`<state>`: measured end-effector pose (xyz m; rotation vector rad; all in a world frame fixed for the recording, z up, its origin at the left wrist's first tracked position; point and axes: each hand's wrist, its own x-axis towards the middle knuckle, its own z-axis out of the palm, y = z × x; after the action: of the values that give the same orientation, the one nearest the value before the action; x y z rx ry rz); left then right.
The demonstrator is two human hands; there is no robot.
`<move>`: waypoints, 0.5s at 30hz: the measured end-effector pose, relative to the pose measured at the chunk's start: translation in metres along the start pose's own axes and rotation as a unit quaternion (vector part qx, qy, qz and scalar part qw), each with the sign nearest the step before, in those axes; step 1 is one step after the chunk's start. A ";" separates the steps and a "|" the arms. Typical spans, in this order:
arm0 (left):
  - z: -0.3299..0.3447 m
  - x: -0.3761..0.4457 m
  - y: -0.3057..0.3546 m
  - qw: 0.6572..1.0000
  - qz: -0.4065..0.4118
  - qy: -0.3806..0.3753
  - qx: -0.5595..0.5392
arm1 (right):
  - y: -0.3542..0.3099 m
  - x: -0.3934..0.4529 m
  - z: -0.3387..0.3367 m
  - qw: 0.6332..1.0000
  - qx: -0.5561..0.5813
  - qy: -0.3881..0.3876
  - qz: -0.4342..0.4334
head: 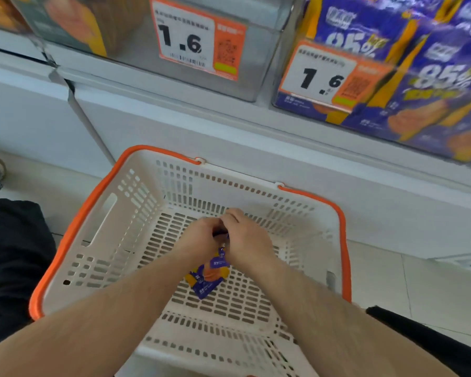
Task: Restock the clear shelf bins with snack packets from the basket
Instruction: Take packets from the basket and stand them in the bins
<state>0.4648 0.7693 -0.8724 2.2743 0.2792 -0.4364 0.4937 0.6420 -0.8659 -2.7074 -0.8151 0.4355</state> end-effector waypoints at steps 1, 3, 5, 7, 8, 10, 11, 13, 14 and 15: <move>-0.003 -0.001 0.012 1.000 0.015 0.009 -0.018 | -0.001 -0.004 -0.013 1.000 -0.004 0.003 0.008; -0.009 -0.005 0.037 0.997 0.040 0.034 -0.050 | 0.001 -0.013 -0.038 0.999 -0.011 0.021 0.031; -0.015 -0.009 0.060 0.993 0.073 0.050 -0.072 | 0.004 -0.022 -0.064 0.997 -0.013 0.050 0.061; -0.021 -0.012 0.083 0.988 0.112 0.053 -0.089 | 0.005 -0.029 -0.089 0.994 -0.018 0.070 0.082; -0.024 -0.014 0.093 0.985 0.129 0.058 -0.098 | 0.006 -0.033 -0.100 0.993 -0.023 0.078 0.088; -0.033 -0.018 0.112 0.977 0.158 0.083 -0.117 | 0.007 -0.039 -0.124 0.990 -0.032 0.099 0.094; -0.038 -0.018 0.121 0.972 0.174 0.094 -0.125 | 0.006 -0.042 -0.136 0.989 -0.036 0.111 0.095; -0.049 -0.020 0.138 0.962 0.210 0.109 -0.136 | 0.004 -0.048 -0.159 0.984 -0.052 0.142 0.093; -0.055 -0.020 0.147 0.956 0.228 0.120 -0.144 | 0.003 -0.050 -0.171 0.980 -0.064 0.167 0.092; -0.062 -0.022 0.157 0.946 0.246 0.138 -0.161 | 0.002 -0.052 -0.182 0.972 -0.072 0.205 0.090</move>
<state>0.5101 0.7092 -0.7199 1.9825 -0.0812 0.1782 0.5196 0.5786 -0.6890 -2.8668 -0.5041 -0.1574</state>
